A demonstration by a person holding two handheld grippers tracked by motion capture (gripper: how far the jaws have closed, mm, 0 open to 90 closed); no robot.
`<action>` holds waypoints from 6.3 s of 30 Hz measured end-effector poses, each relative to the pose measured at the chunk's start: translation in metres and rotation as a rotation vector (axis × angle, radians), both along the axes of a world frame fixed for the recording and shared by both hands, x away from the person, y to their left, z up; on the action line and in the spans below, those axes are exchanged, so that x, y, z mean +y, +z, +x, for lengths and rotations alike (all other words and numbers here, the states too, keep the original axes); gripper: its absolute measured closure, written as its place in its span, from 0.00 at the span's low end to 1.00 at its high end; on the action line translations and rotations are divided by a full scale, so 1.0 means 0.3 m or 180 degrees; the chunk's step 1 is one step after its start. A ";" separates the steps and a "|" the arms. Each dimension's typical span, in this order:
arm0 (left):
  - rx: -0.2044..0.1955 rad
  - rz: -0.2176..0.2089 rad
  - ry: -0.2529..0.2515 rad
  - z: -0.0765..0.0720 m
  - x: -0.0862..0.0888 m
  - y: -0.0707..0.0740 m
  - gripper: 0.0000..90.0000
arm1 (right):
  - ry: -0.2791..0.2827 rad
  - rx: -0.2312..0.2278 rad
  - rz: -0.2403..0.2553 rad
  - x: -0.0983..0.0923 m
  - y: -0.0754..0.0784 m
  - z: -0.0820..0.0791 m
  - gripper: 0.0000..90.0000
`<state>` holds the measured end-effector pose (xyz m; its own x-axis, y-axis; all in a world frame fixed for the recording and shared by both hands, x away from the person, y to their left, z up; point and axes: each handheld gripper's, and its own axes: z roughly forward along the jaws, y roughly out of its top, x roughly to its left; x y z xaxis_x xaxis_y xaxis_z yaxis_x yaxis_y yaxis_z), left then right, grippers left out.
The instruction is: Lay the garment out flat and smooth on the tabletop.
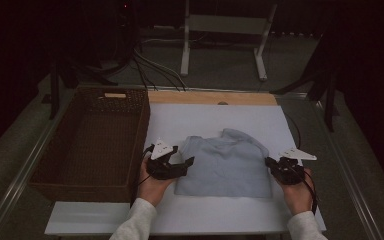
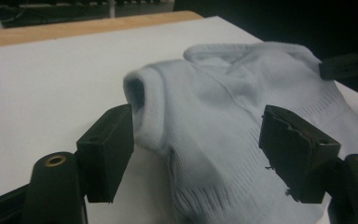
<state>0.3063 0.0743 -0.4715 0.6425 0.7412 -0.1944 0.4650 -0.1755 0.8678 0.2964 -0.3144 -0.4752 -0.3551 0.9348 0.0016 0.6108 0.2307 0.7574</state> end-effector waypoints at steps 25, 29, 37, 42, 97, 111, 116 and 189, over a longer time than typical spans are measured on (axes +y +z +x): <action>0.0217 0.0280 -0.0084 0.030 -0.018 -0.028 0.94 | -0.0036 -0.0121 0.0045 -0.006 0.019 0.006 0.97; 0.0207 0.0304 -0.0002 0.045 -0.016 -0.033 0.94 | -0.0035 -0.0120 0.0043 -0.011 0.015 0.015 0.97; 0.0232 0.0361 0.0073 0.063 -0.021 -0.051 0.94 | -0.0033 -0.0079 -0.0009 -0.011 -0.008 0.032 0.97; 0.0225 0.0340 0.0082 0.063 -0.025 -0.051 0.94 | -0.0015 -0.0043 -0.0039 -0.005 -0.017 0.032 0.96; 0.0223 0.0165 0.0122 0.046 -0.018 -0.036 0.56 | 0.0108 0.0244 -0.0127 -0.002 -0.051 -0.026 1.00; 0.0205 0.0104 -0.0014 -0.016 -0.010 -0.041 0.38 | 0.0112 0.0220 -0.0112 -0.002 -0.047 -0.032 1.00; 0.0246 0.0155 -0.0040 -0.033 -0.003 -0.057 0.40 | 0.0109 0.0216 -0.0108 -0.002 -0.047 -0.033 1.00; 0.0602 0.0448 -0.0182 -0.074 0.001 -0.131 0.93 | 0.0110 0.0617 -0.0059 -0.007 -0.090 -0.123 0.60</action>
